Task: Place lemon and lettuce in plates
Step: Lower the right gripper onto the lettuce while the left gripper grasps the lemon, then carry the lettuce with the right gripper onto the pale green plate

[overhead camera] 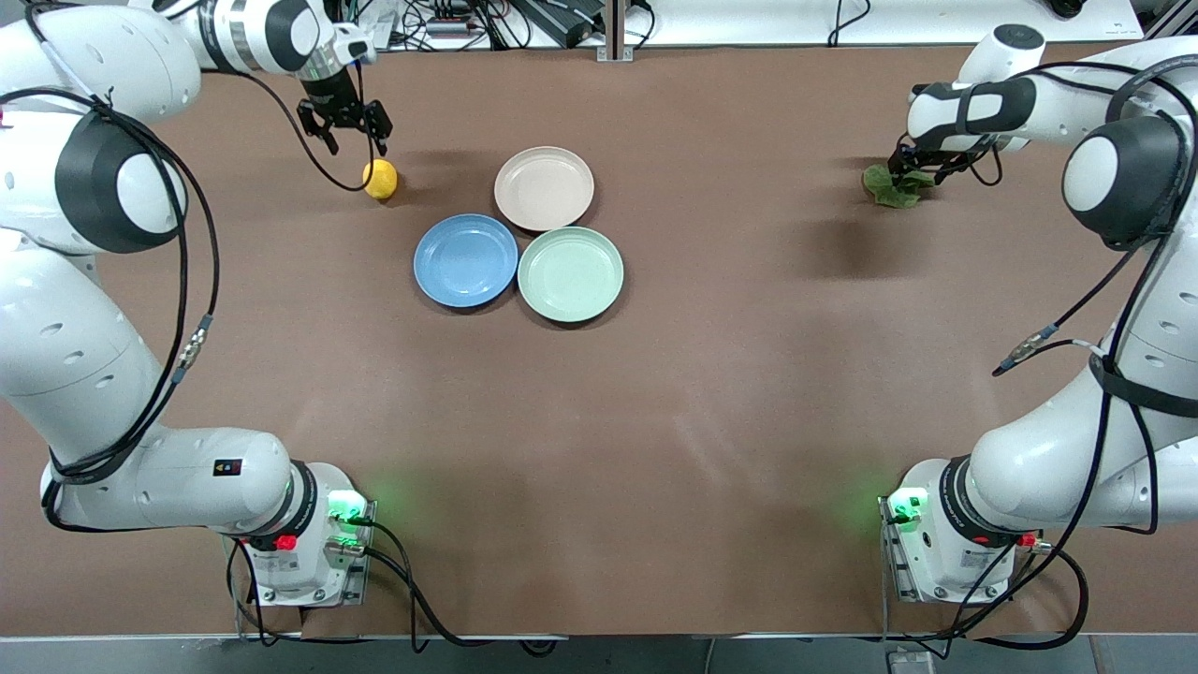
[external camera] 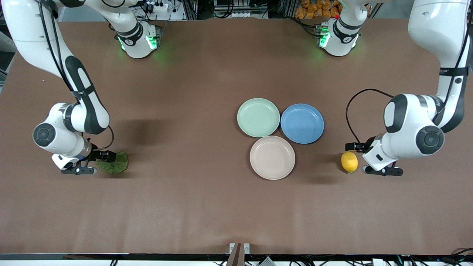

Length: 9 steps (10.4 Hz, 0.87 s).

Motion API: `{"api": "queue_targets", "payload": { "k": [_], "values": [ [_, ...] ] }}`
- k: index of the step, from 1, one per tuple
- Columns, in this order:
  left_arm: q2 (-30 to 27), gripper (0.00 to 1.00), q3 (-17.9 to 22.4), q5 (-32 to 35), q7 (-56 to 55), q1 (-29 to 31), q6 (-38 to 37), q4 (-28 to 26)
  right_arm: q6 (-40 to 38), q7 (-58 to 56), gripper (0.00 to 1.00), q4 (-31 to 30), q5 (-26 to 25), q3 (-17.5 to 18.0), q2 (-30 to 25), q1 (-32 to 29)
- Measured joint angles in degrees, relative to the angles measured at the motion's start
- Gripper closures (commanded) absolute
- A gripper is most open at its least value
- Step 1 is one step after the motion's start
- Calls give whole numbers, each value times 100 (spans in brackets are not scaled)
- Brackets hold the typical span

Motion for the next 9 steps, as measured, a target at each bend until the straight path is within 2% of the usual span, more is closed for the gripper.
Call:
{"api": "queue_targets", "payload": {
  "k": [1, 2, 3, 7, 9],
  "values": [
    [31, 0, 6, 0, 0, 62, 19, -11, 55, 0, 71, 30, 0, 10, 82, 3],
    [44, 0, 7, 0, 0, 119, 31, -11, 62, 0, 94, 68, 0, 17, 125, 10],
    [73, 0, 7, 0, 0, 157, 55, -13, 37, 0, 100, 105, 5, 39, 118, 26],
    [240, 0, 11, 0, -2, 286, 242, -14, -135, 104, 100, 291, 5, 135, 75, 76],
    [300, 0, 10, 0, -205, 315, 293, -14, -1034, 507, 100, 670, 7, 351, -102, 84]
  ]
}}
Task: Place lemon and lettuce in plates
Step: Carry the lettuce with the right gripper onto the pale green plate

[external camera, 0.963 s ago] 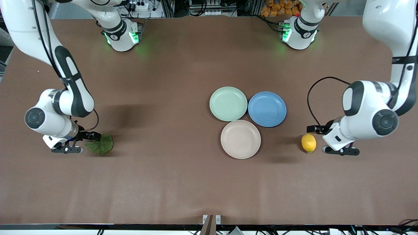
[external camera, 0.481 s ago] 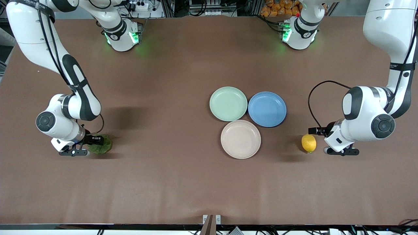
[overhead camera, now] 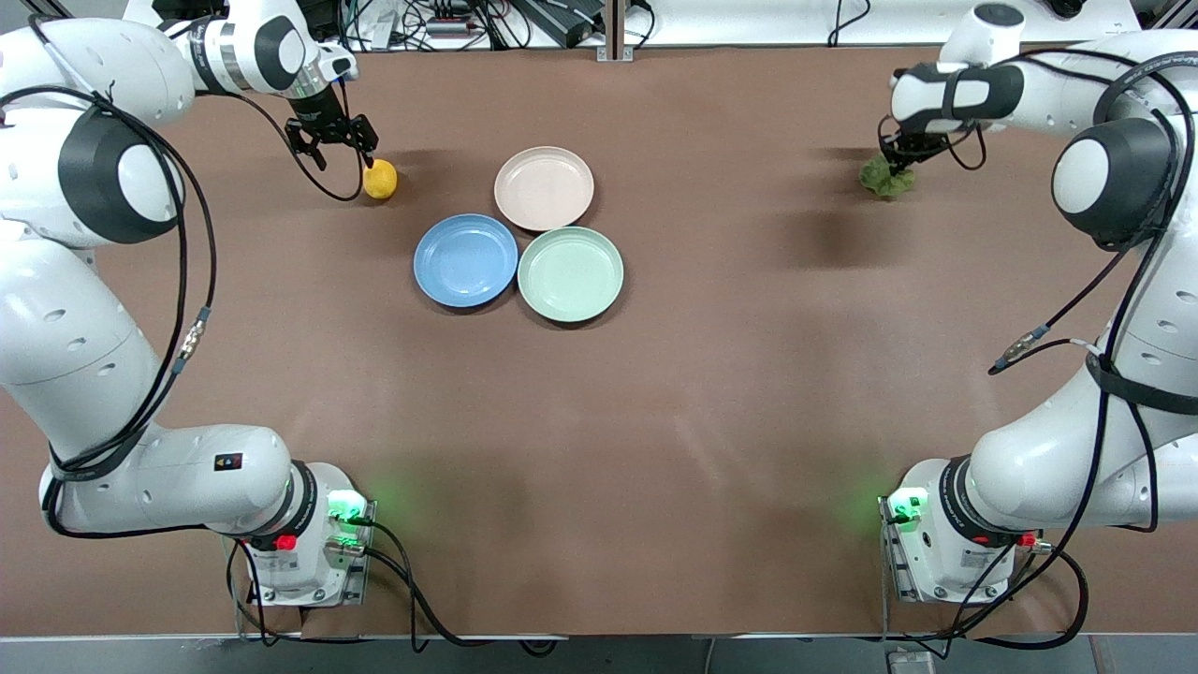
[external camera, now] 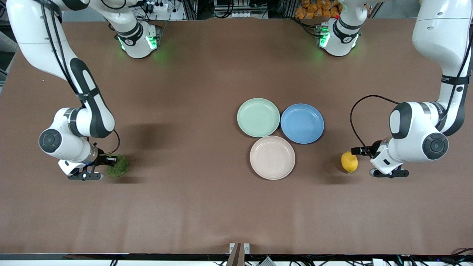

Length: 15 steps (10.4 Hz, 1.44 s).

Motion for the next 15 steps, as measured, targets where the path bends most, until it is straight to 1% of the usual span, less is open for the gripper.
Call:
{"api": "queue_targets", "payload": {
  "k": [2, 4, 5, 7, 8, 10, 12, 13, 14, 15],
  "values": [
    [122, 0, -24, 0, -337, -43, 223, 1, -955, 806, 100, 404, 5, 449, -320, 15],
    [302, 0, -35, 0, -439, -85, 484, 2, -1911, 1868, 100, 880, 112, 1044, -531, 36],
    [396, 0, -38, 0, -441, -95, 631, 4, -2129, 2347, 100, 1037, 282, 1384, -562, 46],
    [544, 0, -46, 0, -441, -151, 789, 6, -2166, 3278, 100, 1095, 460, 2031, -557, 118],
    [582, 0, -49, 0, -443, -201, 805, 8, -2153, 3718, 100, 1096, 474, 2212, -555, 271],
    [649, 0, -53, 0, -453, -255, 821, 35, -1910, 4567, 100, 1095, 501, 2310, -542, 878],
    [705, 0, -46, 0, -452, -256, 863, 63, -1235, 5591, 100, 1086, 509, 2333, -445, 1712],
    [724, 11, -45, 0, -439, -256, 1010, 71, -861, 6060, 100, 1082, 507, 2332, -327, 2165],
    [749, 48, -46, 0, -427, -258, 1187, 85, -570, 6375, 100, 1079, 499, 2326, -185, 2597],
    [773, 79, -46, 0, -422, -260, 1266, 94, -372, 6506, 100, 1078, 497, 2318, -46, 2937]
  ]
}}
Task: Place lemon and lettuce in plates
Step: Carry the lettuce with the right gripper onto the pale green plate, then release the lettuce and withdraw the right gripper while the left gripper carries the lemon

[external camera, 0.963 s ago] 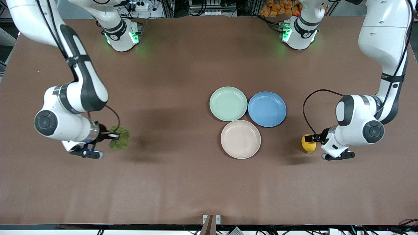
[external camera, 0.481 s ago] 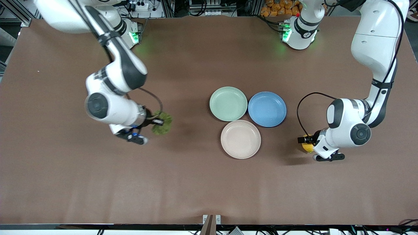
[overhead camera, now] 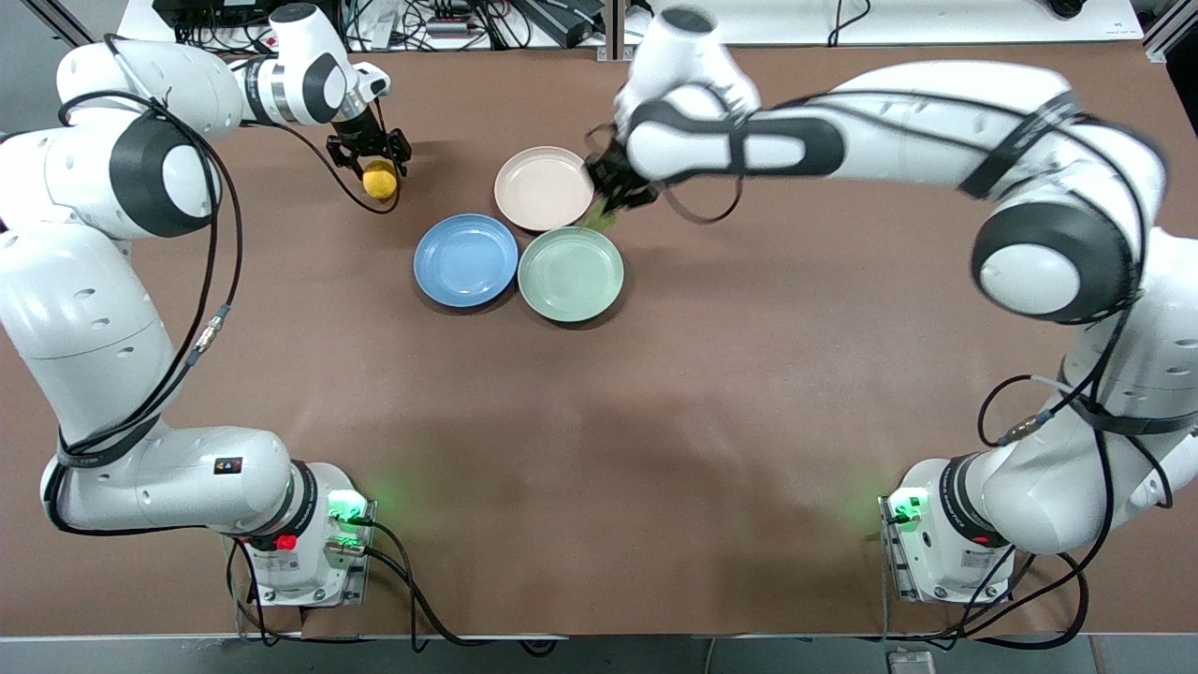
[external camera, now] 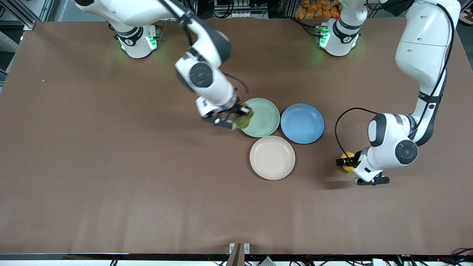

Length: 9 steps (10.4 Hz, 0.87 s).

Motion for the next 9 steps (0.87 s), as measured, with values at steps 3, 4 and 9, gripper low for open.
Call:
{"api": "queue_targets", "payload": {
  "k": [3, 4, 9],
  "values": [
    [31, 100, 1, 5, 2, 0, 24, 38, 371, 123, 0, 2, -1, -57, 262, 410],
    [39, 100, 0, 6, 2, -1, 26, 46, 513, 172, 0, 3, -16, -80, 308, 415],
    [23, 100, -69, 6, -272, -196, 83, 493, 253, 344, 0, 292, -217, -243, 153, 254]
  ]
}}
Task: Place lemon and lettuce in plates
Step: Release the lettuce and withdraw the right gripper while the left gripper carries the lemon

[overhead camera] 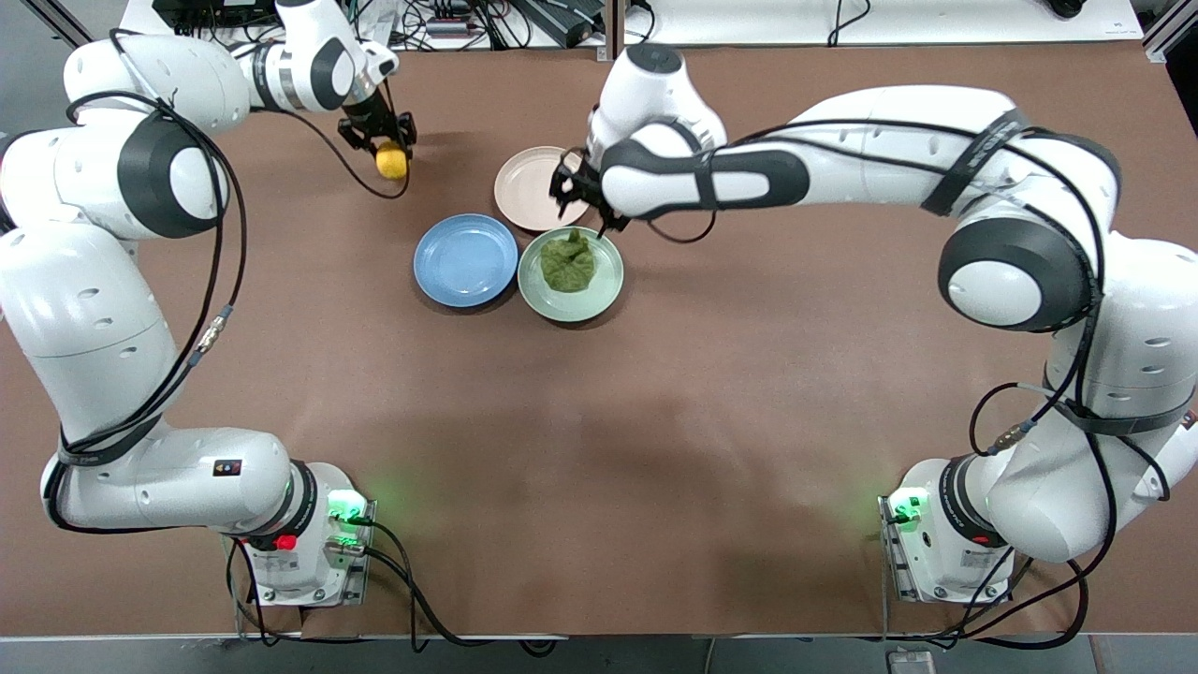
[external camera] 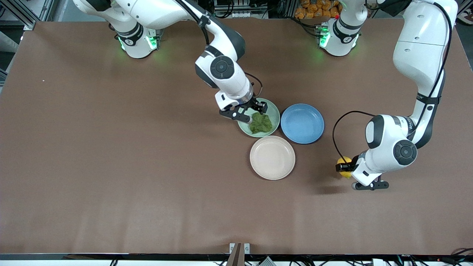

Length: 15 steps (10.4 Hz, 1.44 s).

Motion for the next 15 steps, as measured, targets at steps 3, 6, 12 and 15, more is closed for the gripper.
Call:
{"api": "queue_targets", "payload": {
  "k": [3, 6, 12, 15],
  "values": [
    [-34, 100, -378, 0, -866, -152, -3, 305, -2088, -397, 0, 897, -56, -32, -615, -892],
    [-28, 100, -522, 0, -2044, -831, -4, 302, -3153, -1519, 0, 1365, -58, -37, -1136, -2066],
    [108, 0, -480, 0, -3501, -1943, 168, 303, -3235, -4478, 0, 1383, -742, -69, -1482, -3653],
    [125, 0, -421, 3, -3501, -1913, 184, 318, -3254, -5272, 0, 1390, -812, -69, -1522, -4294]
  ]
}}
